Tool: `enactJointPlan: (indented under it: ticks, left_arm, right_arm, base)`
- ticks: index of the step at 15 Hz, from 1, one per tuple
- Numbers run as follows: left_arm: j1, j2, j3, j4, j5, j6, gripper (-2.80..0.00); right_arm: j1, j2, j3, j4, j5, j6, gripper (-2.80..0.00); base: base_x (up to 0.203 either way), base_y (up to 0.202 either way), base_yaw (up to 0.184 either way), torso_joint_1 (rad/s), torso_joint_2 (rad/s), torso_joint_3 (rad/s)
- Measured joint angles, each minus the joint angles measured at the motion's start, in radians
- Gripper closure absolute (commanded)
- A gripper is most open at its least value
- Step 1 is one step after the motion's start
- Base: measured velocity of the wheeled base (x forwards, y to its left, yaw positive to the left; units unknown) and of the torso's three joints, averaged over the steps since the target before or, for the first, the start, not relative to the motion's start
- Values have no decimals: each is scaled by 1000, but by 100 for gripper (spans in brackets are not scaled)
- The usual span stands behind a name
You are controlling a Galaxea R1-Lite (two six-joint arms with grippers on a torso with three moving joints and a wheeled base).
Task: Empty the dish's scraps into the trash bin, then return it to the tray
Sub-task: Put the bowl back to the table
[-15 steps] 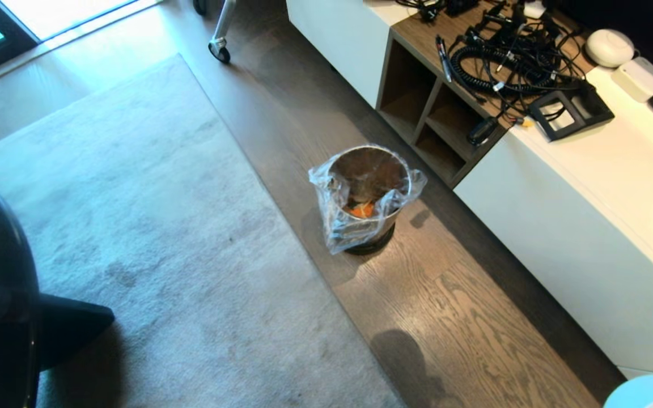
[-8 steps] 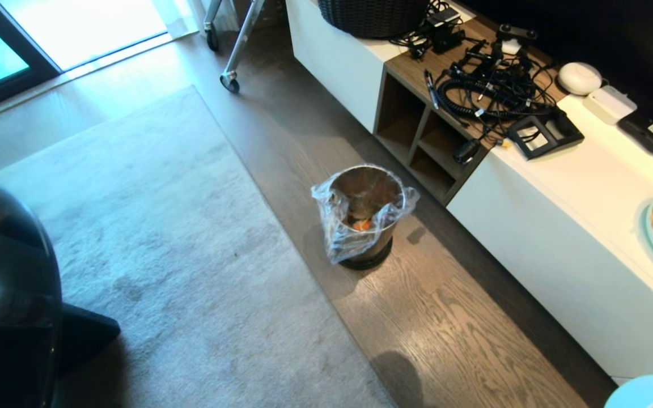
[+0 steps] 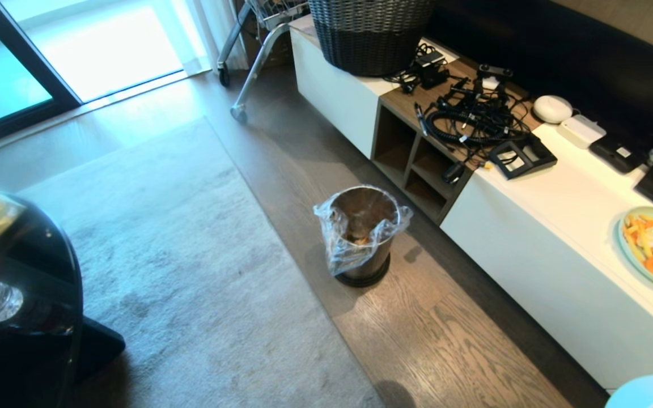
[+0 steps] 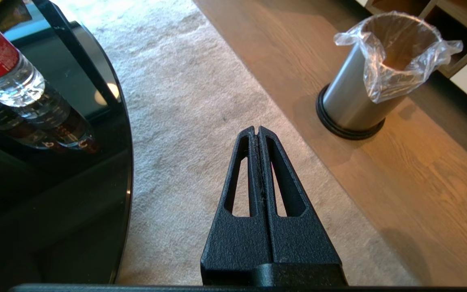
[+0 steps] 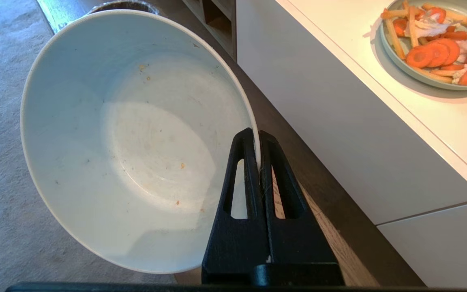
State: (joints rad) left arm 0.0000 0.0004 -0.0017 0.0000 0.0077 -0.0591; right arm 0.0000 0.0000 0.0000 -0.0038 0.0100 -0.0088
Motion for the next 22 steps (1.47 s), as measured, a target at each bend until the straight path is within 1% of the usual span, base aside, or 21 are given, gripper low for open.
enactJointPlan:
  ticks: [22]
  left_arm:
    - [0, 0, 0, 0, 0, 0, 0]
  right_arm:
    - [0, 0, 0, 0, 0, 0, 0]
  base:
    - [0, 0, 0, 1, 2, 203]
